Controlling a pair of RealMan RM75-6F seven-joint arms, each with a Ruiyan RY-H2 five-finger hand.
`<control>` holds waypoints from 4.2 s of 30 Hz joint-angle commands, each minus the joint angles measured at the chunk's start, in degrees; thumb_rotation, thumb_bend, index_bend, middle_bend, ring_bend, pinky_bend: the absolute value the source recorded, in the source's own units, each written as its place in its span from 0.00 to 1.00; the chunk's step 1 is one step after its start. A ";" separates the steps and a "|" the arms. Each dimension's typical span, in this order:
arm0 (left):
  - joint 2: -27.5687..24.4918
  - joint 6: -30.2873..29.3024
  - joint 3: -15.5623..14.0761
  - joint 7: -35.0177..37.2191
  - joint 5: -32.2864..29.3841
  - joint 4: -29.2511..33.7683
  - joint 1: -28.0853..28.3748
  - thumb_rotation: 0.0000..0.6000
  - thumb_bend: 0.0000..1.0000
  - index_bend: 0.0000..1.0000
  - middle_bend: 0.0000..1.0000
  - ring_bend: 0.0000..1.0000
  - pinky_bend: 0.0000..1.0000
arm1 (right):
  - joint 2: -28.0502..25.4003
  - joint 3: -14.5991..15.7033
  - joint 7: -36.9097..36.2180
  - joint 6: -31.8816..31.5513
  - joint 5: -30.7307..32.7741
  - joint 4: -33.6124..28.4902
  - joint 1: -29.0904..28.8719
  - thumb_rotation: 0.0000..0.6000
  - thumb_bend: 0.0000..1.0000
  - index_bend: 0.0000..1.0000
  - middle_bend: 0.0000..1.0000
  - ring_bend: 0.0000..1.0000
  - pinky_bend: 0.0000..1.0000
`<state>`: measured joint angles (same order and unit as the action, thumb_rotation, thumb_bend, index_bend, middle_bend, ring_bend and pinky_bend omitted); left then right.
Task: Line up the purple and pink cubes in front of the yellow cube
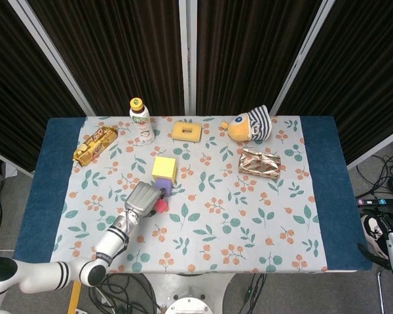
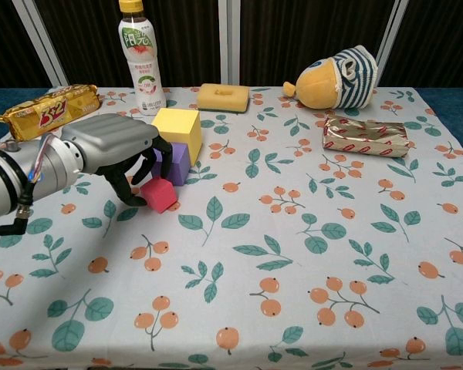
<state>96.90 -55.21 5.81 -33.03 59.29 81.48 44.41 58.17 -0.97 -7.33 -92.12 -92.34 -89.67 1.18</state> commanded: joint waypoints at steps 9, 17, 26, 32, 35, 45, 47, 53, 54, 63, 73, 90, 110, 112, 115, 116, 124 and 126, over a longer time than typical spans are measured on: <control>-2.23 -7.53 -2.51 8.54 15.18 2.13 -2.64 1.00 0.20 0.43 0.74 0.70 0.75 | -0.18 0.07 0.60 -0.06 -0.57 -0.59 -0.14 1.00 0.07 0.23 0.30 0.26 0.36; 1.66 -8.54 -4.49 8.23 22.32 -6.11 -2.03 1.00 0.03 0.13 0.71 0.69 0.74 | -0.36 0.18 0.98 -0.76 -0.76 -0.94 0.28 1.00 0.07 0.23 0.30 0.26 0.36; 4.76 -8.58 -3.62 7.43 24.64 -6.17 -1.49 1.00 0.02 0.13 0.72 0.69 0.74 | -0.33 0.17 1.35 -0.75 -0.74 -1.19 0.33 1.00 0.07 0.23 0.30 0.26 0.36; 7.36 -4.05 -0.51 0.41 19.91 -6.60 0.43 1.00 0.02 0.13 0.73 0.70 0.74 | -0.36 0.15 1.14 -0.92 -0.79 -1.03 0.39 1.00 0.07 0.23 0.30 0.26 0.36; 8.40 -2.79 0.79 -3.35 17.17 -6.66 0.97 1.00 0.02 0.13 0.73 0.71 0.74 | -0.37 0.22 0.83 -1.20 -0.68 -0.74 0.67 1.00 0.07 0.23 0.30 0.26 0.36; 10.40 -2.43 2.44 -11.30 11.86 -7.50 1.59 1.00 0.02 0.13 0.75 0.72 0.74 | -0.28 0.19 -0.41 -1.75 -0.33 0.32 1.18 1.00 0.07 0.22 0.30 0.26 0.36; 10.68 -2.76 2.59 -11.86 11.87 -8.10 1.79 1.00 0.02 0.13 0.75 0.72 0.74 | -0.20 0.26 -0.54 -1.80 -0.42 0.48 1.24 1.00 0.07 0.22 0.30 0.26 0.36; 10.93 -3.32 2.91 -13.19 12.17 -9.77 2.54 1.00 0.02 0.13 0.75 0.72 0.74 | -0.13 0.27 -0.69 -2.08 -0.40 0.75 1.47 1.00 0.07 0.22 0.30 0.26 0.36; 10.86 -3.23 2.93 -13.19 12.19 -9.91 2.67 1.00 0.02 0.13 0.75 0.72 0.74 | -0.13 0.29 -0.73 -2.08 -0.36 0.77 1.52 1.00 0.07 0.22 0.30 0.26 0.36; 10.96 -2.55 3.11 -14.49 11.57 -11.69 3.60 1.00 0.02 0.13 0.75 0.72 0.74 | -0.13 0.26 -0.82 -2.31 -0.38 0.83 1.72 1.00 0.07 0.22 0.30 0.26 0.36; 10.53 -2.22 3.32 -15.06 10.32 -12.01 3.90 1.00 0.02 0.13 0.75 0.72 0.74 | -0.12 0.27 -0.94 -2.39 -0.39 0.91 1.88 1.00 0.07 0.22 0.30 0.26 0.36; 10.83 -2.12 1.77 -18.34 8.83 -10.51 3.76 1.00 0.02 0.13 0.75 0.72 0.74 | -0.04 0.24 -1.43 -2.55 -0.20 1.27 2.16 1.00 0.07 0.22 0.30 0.26 0.36; 9.51 -3.86 2.56 -16.75 8.97 -7.93 3.75 1.00 0.02 0.13 0.75 0.72 0.74 | -0.08 0.22 -1.44 -2.63 -0.40 1.26 2.23 1.00 0.07 0.22 0.30 0.26 0.36; 7.95 -5.16 1.82 -16.16 10.37 -5.27 3.05 1.00 0.02 0.13 0.75 0.72 0.74 | -0.07 0.16 -1.51 -2.55 -0.50 1.29 2.10 1.00 0.07 0.22 0.30 0.26 0.36; 5.36 -6.53 0.31 -15.78 12.19 -1.68 1.94 1.00 0.02 0.13 0.75 0.72 0.74 | -0.04 0.12 -1.62 -2.49 -0.70 1.35 1.94 1.00 0.07 0.22 0.30 0.26 0.36; 4.65 -7.01 -0.21 -15.62 12.81 -0.90 1.55 1.00 0.02 0.13 0.75 0.72 0.74 | -0.03 0.11 -1.67 -2.54 -0.76 1.39 1.92 1.00 0.07 0.22 0.30 0.26 0.36; 4.35 -10.73 -4.24 -9.34 19.00 -3.99 -1.71 1.00 0.00 0.06 0.74 0.72 0.73 | 0.08 0.28 -1.53 -2.89 -1.33 1.36 1.99 1.00 0.07 0.22 0.30 0.26 0.36; 5.17 -11.31 -4.47 -7.90 20.01 -5.72 -2.11 1.00 0.00 0.04 0.74 0.72 0.73 | -0.01 0.30 -1.30 -3.06 -1.42 1.17 2.06 1.00 0.07 0.22 0.30 0.26 0.36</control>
<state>101.10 -65.50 2.10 -42.83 77.76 77.76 43.18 58.20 -0.68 -8.69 -95.13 -93.73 -88.45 3.21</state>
